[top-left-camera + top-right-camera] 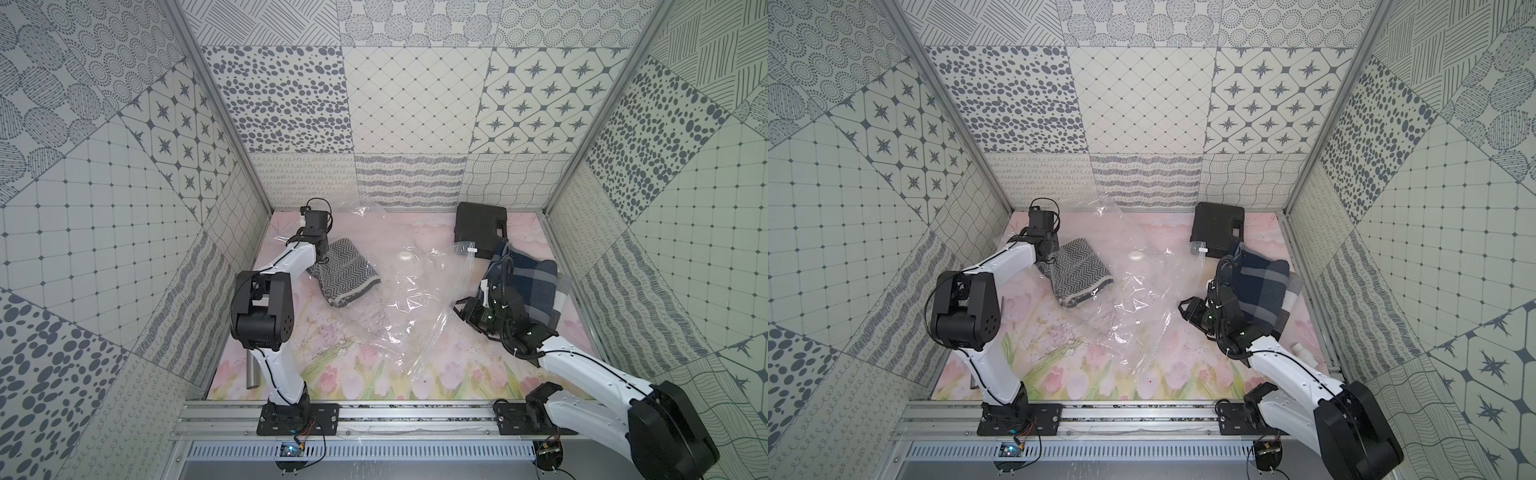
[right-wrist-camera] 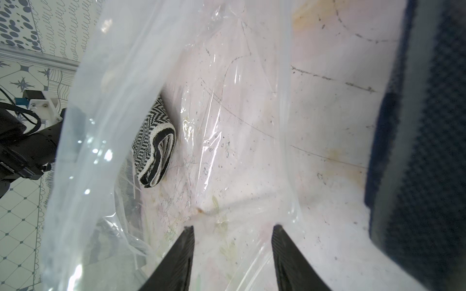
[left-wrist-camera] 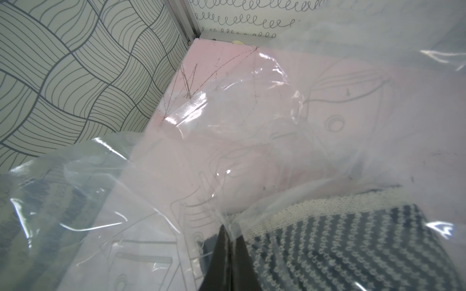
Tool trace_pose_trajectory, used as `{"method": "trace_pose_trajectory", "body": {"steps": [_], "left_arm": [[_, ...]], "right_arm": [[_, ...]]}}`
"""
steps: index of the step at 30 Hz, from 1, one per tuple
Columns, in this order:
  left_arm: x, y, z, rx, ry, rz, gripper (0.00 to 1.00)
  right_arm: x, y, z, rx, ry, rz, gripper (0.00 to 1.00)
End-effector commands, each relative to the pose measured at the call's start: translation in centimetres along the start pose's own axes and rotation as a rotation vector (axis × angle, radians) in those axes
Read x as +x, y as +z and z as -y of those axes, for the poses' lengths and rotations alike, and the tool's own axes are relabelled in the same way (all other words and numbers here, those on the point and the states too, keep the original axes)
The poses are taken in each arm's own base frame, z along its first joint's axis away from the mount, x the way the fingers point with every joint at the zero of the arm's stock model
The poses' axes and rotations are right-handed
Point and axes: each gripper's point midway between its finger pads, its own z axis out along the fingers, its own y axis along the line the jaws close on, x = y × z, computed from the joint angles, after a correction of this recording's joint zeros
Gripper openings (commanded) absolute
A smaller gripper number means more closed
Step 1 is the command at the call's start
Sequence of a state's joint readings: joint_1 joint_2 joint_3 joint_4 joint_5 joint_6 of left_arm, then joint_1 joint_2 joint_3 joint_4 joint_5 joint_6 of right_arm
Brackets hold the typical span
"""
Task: Take the blanket out of the vacuum bag
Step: Take out the blanket from the vacuum bag.
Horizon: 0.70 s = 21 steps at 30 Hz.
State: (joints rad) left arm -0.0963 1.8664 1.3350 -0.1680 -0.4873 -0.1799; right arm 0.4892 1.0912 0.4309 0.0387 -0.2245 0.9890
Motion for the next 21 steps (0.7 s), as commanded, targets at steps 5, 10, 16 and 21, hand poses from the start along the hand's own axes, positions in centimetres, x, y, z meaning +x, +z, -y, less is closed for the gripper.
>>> {"method": "trace_pose_trajectory", "body": {"steps": [5,10,16,21], "left_arm": [[-0.1,-0.7,0.7,0.02,-0.004,0.004,0.0],[1.1,-1.7,0.4,0.017,-0.027,-0.03,0.0],[2.2,-3.1,-0.8,0.003,-0.048,-0.003,0.0],[2.8,-3.6,-1.2,-0.003,-0.041,-0.016,0.0]], "right_arm": [[-1.7,3.4,-6.0,-0.228,-0.031,-0.022,0.52],[-0.2,6.6,-5.7,-0.264,-0.022,-0.086,0.53],[1.2,9.2,-6.9,-0.32,-0.049,-0.161,0.58],[1.3,10.5,-8.8,-0.386,-0.089,-0.197,0.62]]}}
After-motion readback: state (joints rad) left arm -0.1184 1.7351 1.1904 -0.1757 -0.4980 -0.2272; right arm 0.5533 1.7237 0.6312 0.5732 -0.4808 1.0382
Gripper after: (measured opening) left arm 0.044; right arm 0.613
